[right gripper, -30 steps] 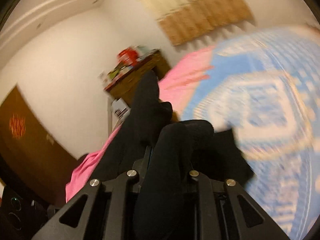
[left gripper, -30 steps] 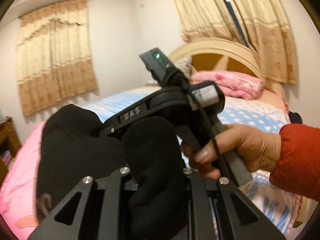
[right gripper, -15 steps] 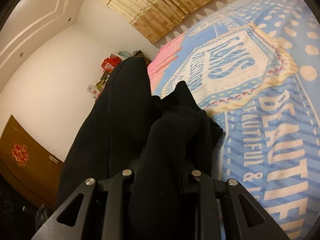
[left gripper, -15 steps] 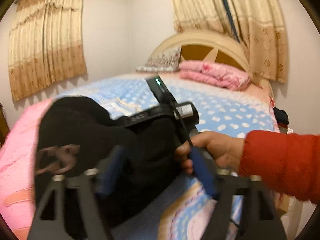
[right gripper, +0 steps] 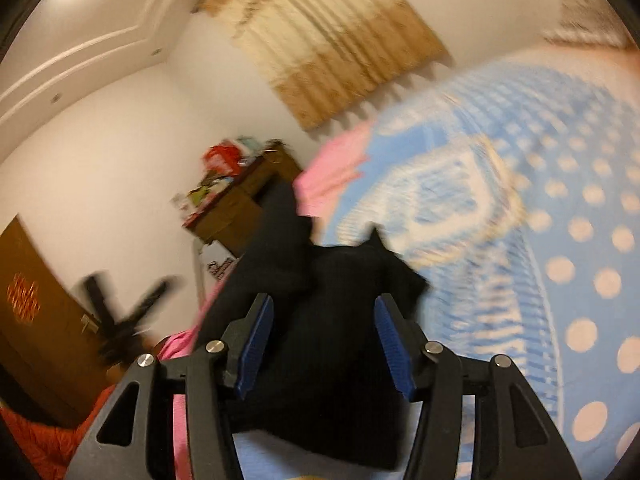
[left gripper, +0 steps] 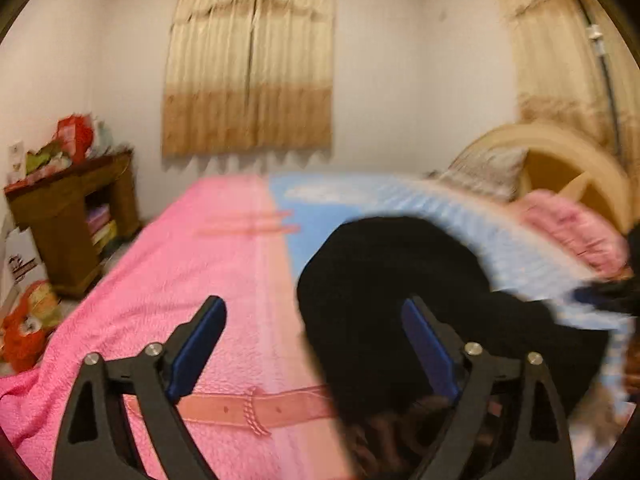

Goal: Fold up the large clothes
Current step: 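Lower the folded black bundle onto the quilt with both grippers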

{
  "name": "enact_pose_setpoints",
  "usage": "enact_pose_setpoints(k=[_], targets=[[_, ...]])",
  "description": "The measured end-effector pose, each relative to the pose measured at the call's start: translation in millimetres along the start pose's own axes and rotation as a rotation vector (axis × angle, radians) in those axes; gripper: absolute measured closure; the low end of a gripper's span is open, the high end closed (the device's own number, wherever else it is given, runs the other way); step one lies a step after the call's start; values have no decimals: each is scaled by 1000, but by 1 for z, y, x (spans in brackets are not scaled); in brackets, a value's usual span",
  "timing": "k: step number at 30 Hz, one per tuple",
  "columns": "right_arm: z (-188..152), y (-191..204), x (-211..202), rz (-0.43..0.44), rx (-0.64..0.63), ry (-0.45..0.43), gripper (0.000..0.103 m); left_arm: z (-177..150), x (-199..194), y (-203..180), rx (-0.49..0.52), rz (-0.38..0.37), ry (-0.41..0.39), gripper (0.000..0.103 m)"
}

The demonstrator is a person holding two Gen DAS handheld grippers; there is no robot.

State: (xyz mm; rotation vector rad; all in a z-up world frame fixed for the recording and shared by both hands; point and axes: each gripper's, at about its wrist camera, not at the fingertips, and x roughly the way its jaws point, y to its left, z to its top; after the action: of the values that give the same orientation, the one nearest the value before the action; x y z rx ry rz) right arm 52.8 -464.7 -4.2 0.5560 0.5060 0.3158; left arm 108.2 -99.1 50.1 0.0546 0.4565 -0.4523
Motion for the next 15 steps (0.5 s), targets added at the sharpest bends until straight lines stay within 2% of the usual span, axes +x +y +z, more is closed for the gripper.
enact_pose_setpoints(k=[2,3,4,6,8,9,10,12,15], targets=[[4,25,6,27,-45,21,46,-7,32,-6,-20,-21,75,24],[3,38,15,45,-75,51,38,-13,45,-14,-23,-39,107,24],[0,45,21,54,-97,76,29,-18,51,-20,-29,-35,107,24],[-7,57,43,-3,-161,135,27,-23,48,-34,-39,-43,82,27],[-24,58,74,-127,-220,225,28,-21,44,-40,-26,-64,80,27],[-31,56,80,-143,-220,246,41,-19,44,-47,-8,-71,80,27],[-40,50,87,-131,-200,271,60,-19,45,-54,17,-80,88,27],[-53,36,84,-136,-149,260,63,-18,45,-61,69,-89,101,33],[-78,10,63,-125,-34,227,68,-18,43,-90,196,-94,107,35]])
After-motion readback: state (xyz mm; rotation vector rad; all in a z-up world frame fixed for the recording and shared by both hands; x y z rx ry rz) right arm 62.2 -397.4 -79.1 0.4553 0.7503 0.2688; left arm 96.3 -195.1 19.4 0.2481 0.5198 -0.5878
